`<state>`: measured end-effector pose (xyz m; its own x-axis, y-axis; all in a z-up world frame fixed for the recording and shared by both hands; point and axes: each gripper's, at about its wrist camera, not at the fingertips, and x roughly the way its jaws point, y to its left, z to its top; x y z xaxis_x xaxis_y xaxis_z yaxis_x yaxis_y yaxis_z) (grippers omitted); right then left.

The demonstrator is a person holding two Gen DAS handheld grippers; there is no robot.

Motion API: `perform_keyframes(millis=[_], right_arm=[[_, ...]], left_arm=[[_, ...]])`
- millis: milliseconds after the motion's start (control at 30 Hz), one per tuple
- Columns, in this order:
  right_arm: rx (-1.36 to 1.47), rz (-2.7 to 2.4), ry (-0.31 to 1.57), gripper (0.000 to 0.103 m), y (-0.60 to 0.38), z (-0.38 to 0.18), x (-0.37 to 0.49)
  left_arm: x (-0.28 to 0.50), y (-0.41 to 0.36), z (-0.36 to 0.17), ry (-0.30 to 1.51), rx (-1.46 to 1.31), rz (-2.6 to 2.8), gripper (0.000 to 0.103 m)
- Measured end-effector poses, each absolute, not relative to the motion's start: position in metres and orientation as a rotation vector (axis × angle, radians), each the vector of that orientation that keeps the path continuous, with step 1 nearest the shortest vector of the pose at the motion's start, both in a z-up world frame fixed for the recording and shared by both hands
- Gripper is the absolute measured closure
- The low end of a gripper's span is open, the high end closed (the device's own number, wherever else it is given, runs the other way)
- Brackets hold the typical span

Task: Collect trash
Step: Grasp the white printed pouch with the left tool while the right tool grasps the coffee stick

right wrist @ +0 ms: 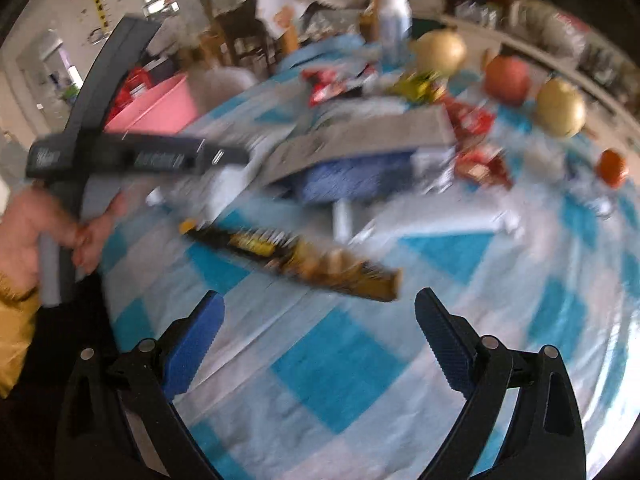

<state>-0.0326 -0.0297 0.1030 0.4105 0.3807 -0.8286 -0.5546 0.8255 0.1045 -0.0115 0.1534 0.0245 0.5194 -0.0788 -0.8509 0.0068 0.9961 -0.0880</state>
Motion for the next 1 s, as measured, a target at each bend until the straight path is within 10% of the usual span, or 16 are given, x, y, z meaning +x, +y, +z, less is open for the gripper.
perform_keyframes(millis=[533,1000], right_arm=[[-0.477,0.714,0.936,0.009,0.036,0.072,-0.020],[-0.329,0.645,0.955,0.064,0.021,0.080,-0.009]], left_arm=[[-0.008,0.170,0.023,1.024,-0.026,-0.044,0.028],[-0.004,0.174,0.027,0.996,-0.054,-0.086,0.046]])
